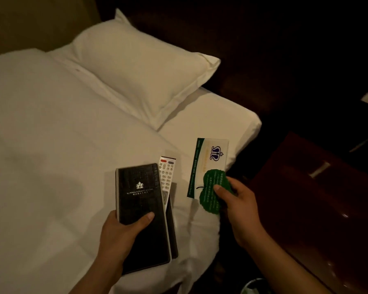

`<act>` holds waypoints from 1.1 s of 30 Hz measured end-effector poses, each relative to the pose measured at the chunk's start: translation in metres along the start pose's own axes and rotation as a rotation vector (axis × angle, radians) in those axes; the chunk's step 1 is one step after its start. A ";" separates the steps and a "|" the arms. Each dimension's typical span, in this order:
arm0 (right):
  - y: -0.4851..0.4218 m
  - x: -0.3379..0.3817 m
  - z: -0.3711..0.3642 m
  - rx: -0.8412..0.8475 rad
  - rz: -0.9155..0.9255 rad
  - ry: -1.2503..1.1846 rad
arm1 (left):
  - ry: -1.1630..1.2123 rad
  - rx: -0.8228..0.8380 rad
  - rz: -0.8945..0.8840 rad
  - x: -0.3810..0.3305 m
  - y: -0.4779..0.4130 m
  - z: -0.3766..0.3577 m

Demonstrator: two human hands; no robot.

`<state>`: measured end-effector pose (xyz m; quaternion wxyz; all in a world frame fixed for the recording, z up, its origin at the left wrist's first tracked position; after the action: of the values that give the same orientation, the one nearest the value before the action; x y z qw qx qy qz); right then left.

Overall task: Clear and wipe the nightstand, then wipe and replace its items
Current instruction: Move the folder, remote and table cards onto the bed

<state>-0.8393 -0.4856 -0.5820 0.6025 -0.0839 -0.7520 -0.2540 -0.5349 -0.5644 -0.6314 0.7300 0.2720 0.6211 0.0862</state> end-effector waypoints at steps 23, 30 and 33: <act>-0.002 -0.056 -0.401 0.565 -0.139 0.266 | 0.286 -0.471 0.166 0.085 0.057 0.338; -0.018 -0.095 -0.460 0.703 -0.163 0.415 | 0.269 -0.630 0.231 0.103 0.088 0.408; -0.026 -0.112 -0.475 0.703 -0.182 0.431 | 0.304 -0.705 0.267 0.121 0.102 0.441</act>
<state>-0.4109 -0.7174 -0.6265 0.7129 0.2486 -0.6541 -0.0459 -0.0667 -0.5508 -0.6485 0.6608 0.0675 0.6136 0.4269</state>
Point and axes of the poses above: each hand's wrist, its own y-axis away from the middle knuckle, its own z-axis out of the back of the hand, x = y × z, the point moved 10 cm from there along -y, towards the middle knuckle, and after that the axes turned 11 degrees about x, right-handed, at the moved point
